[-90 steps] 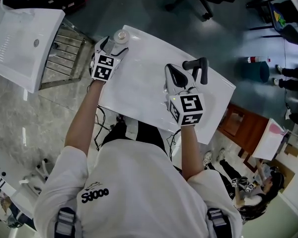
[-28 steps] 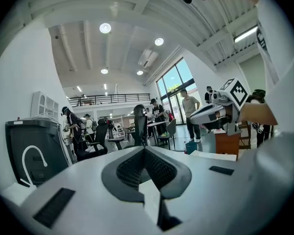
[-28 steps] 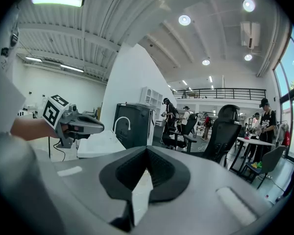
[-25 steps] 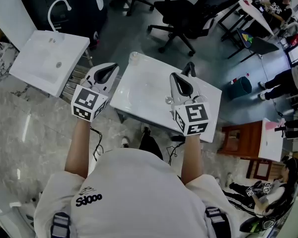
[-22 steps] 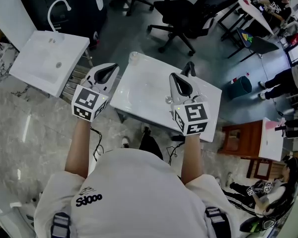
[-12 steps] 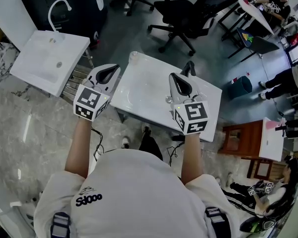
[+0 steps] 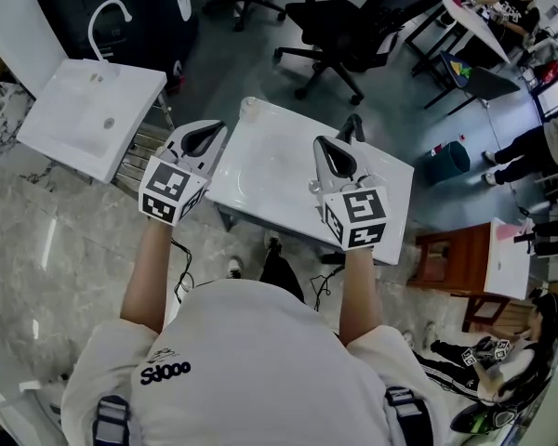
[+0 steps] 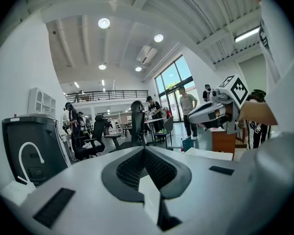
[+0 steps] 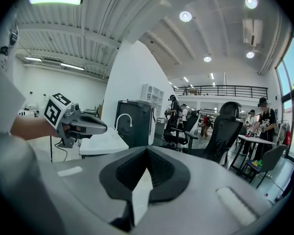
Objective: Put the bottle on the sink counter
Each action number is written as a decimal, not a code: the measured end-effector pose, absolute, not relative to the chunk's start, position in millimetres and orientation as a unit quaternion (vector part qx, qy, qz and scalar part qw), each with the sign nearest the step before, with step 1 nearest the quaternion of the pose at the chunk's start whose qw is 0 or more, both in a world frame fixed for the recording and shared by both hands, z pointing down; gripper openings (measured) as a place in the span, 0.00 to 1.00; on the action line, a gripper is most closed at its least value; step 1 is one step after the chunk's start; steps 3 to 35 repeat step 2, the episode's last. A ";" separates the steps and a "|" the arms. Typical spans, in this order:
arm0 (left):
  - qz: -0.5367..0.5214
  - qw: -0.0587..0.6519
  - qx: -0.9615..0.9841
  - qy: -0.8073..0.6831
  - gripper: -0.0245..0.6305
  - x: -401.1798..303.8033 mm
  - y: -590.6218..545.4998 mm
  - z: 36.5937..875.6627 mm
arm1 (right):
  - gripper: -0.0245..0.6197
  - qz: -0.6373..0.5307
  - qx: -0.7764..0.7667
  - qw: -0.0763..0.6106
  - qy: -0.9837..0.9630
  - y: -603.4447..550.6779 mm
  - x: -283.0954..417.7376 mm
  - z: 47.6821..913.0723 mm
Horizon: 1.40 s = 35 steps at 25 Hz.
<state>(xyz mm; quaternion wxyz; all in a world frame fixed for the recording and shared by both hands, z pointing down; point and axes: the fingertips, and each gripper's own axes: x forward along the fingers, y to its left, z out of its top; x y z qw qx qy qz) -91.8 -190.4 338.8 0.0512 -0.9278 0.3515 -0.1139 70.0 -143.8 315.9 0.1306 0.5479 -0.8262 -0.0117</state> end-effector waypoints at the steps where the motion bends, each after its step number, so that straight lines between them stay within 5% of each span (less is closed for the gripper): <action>1: -0.114 0.051 -0.928 0.351 0.05 -91.1 -190.8 338.8 | 0.05 -0.012 0.548 0.131 -0.826 -143.8 70.2 316.2; 35: -0.114 0.050 -0.928 0.351 0.05 -90.4 -191.1 338.8 | 0.05 -0.011 0.548 0.131 -0.826 -143.9 70.4 316.5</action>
